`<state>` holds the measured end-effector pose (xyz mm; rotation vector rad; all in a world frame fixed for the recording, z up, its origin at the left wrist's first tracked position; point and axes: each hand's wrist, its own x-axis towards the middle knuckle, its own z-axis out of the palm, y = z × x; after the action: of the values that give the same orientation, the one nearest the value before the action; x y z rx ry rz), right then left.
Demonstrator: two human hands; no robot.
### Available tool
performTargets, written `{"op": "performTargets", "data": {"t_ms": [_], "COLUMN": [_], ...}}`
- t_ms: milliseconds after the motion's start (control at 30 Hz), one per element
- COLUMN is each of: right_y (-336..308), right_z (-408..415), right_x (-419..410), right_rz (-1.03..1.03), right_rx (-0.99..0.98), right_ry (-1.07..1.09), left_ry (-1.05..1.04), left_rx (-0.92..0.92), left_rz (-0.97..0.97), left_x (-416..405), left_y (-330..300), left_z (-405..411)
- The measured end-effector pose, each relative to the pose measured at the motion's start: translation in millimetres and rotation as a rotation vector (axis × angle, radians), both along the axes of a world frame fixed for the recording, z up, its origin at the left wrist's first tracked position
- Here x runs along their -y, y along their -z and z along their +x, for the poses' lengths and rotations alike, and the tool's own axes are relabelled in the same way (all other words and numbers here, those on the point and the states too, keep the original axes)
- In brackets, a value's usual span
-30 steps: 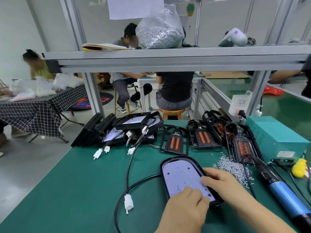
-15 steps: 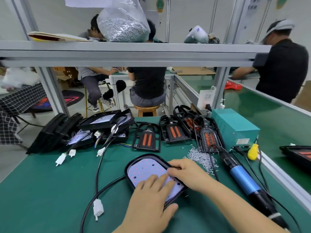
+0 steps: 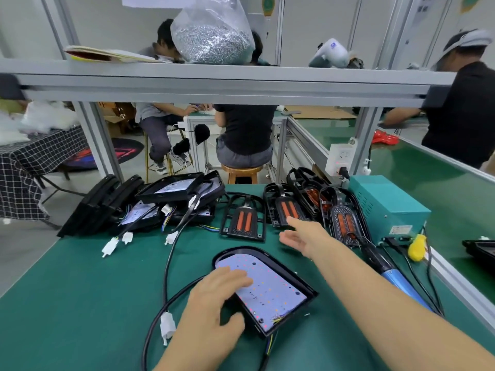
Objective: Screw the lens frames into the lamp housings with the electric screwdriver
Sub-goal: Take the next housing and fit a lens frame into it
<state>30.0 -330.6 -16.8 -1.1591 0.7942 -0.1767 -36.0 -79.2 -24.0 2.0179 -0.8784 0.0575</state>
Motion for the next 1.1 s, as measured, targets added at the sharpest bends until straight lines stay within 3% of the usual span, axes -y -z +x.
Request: {"op": "performTargets", "data": {"t_ms": [167, 233, 400, 500, 567, 733, 967, 1100], "right_y": [-0.5, -0.6, -8.1, -14.4, -18.3, -31.4, -16.6, -3.6], "right_z": [25.8, 28.6, 12.8, -13.7, -34.2, -93.3, -140.6, -144.8], "right_x": [2.4, 3.9, -4.5, -12.1, -11.1, -8.5, -26.2, -35.7], "right_rz": [0.313, 0.383, 0.461, 0.411, 0.246, -0.580, -1.778, -2.012], "right_rx": [0.095, 0.124, 0.192, 0.223, 0.220, 0.273, 0.515, 0.551], "right_ry": [0.176, 0.215, 0.187, 0.105, 0.031, -0.092, -0.173, -0.217], "left_ry": [0.089, 0.075, 0.072, -0.036, -0.170, -0.392, -0.362, -0.356], "left_rx": [0.127, 0.195, 0.010, -0.093, -0.195, -0.561, -1.023, -1.202], "left_rz": [0.282, 0.227, 0.101, -0.127, -0.242, -0.381, -0.485, -0.600], "left_x": [-3.6, -0.3, 5.1, 1.5, -3.5, -8.1, 10.1, 19.4], "left_y": [8.8, 10.7, 13.7, 10.7, 8.8, 1.3, -4.3, -3.8], "left_z": [6.3, 9.9, 6.4, 4.7, 8.2, 26.8, 56.2, 63.5]}}
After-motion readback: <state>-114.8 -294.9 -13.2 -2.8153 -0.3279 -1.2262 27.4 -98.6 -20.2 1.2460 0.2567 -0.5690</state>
